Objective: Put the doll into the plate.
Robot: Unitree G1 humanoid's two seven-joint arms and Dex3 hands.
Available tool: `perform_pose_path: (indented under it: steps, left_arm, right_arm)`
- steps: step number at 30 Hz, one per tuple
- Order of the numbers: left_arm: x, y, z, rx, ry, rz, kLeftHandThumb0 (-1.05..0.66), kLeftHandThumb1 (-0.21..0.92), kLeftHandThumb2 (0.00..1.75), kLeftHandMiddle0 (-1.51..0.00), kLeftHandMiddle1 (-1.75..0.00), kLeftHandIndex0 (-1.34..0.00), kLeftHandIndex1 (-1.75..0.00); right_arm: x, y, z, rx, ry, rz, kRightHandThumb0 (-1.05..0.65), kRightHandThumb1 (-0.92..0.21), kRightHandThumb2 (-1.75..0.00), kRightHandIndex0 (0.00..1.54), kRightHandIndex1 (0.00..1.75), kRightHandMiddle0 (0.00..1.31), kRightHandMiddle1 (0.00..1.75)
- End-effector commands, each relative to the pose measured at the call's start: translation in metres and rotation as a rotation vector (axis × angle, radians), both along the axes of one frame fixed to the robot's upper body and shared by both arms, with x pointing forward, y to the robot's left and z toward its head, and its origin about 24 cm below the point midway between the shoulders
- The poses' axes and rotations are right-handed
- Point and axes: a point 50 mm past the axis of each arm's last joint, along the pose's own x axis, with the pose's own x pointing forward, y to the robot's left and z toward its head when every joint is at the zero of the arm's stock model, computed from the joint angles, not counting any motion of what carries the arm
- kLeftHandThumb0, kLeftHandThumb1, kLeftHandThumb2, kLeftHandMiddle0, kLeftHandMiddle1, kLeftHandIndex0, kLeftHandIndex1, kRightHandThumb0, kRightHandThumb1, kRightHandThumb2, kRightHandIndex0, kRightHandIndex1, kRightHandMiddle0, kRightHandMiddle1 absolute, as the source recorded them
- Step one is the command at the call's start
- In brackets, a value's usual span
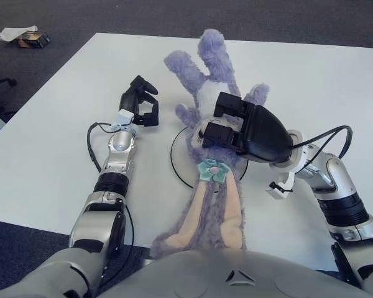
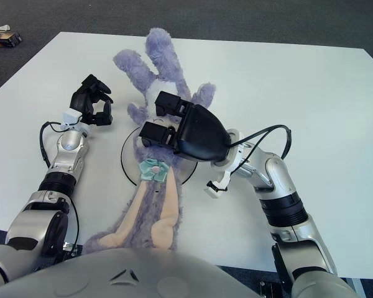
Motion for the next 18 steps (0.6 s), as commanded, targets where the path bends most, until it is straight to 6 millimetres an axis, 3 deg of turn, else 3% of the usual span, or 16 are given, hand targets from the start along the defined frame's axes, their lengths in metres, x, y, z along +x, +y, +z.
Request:
perform_pose_path:
  steps: [1,18]
  left_arm:
    - [-0.0192,0.0001,-0.0398,-0.038,0.143,0.007,-0.01,0.28,1.37,-0.53,-1.75,-0.51,-1.75]
    - [-0.021,-0.0017,-0.0357,-0.01,0.074,-0.039,-0.01,0.27,1.37,-0.53,-1.75,-0.52,-1.75]
  right_arm:
    - [0.0008,-0.0002,0.0052,-0.035,-0.037,0.016,-0.01,-0.57,-0.98,0.33,1.66,0.39,1.69]
    - [0.0032,-0.0002,0.0045,0.009,-0.022,0.011,-0.01,-0.66,-0.88,0.29,1.7,0.29,1.71]
